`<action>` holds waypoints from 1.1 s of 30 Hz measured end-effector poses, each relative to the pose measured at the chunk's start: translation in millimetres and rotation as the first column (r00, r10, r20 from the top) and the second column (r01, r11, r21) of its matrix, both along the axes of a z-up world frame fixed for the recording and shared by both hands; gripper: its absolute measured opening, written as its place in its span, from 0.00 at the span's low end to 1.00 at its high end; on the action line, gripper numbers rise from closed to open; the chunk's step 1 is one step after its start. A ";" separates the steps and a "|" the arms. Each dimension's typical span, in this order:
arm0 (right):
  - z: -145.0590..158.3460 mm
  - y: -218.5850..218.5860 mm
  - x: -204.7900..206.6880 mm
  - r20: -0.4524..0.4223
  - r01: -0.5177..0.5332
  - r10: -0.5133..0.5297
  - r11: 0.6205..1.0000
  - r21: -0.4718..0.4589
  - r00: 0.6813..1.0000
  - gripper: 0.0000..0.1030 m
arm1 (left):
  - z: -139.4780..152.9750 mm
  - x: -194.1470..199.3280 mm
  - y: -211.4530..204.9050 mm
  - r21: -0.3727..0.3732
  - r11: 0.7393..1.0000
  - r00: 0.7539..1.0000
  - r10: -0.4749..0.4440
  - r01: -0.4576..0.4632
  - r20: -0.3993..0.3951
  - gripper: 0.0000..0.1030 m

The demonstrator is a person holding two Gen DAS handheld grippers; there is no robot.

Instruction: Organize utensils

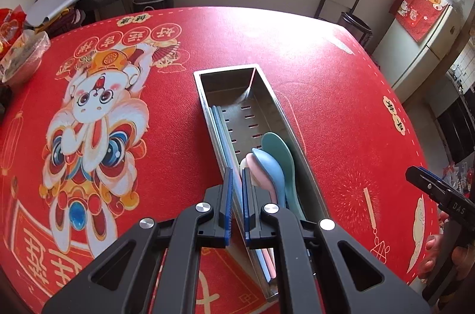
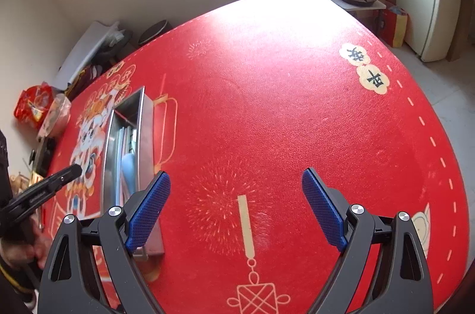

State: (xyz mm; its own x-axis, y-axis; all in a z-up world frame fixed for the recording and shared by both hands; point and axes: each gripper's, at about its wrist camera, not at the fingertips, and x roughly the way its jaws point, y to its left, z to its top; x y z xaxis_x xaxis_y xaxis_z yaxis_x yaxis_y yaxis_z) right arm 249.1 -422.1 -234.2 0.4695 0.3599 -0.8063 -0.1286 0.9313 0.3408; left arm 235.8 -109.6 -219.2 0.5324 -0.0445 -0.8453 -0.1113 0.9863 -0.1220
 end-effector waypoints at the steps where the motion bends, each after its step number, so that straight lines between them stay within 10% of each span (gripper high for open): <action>1: 5.6 0.5 -2.0 0.010 0.009 -0.009 1.000 0.009 1.000 0.84 | 5.7 -1.4 1.8 0.007 1.000 1.000 -0.007 0.007 0.012 0.06; 8: 50.1 13.5 -26.2 0.075 0.098 -0.096 0.995 -0.021 0.993 0.84 | 54.3 -22.2 18.9 0.028 0.998 0.991 -0.064 0.061 0.120 0.13; 21: 158.1 55.7 -114.9 0.301 0.293 -0.253 0.951 -0.095 0.919 0.84 | 164.5 -103.3 59.5 0.140 0.984 0.896 -0.160 0.111 0.414 0.94; 33: 223.2 113.3 -179.5 0.469 0.389 -0.264 0.901 -0.193 0.843 0.85 | 201.6 -147.3 87.8 0.112 0.980 0.840 -0.197 0.162 0.506 0.94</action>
State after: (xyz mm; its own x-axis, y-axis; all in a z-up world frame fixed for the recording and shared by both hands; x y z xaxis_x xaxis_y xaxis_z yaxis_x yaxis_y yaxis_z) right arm 69.6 -308.8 -11.0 0.8354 -0.0781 -0.5440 0.1274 0.9904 0.0534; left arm 88.5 -21.8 -17.6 0.8777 -0.1383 -0.4589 0.1296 0.9903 -0.0505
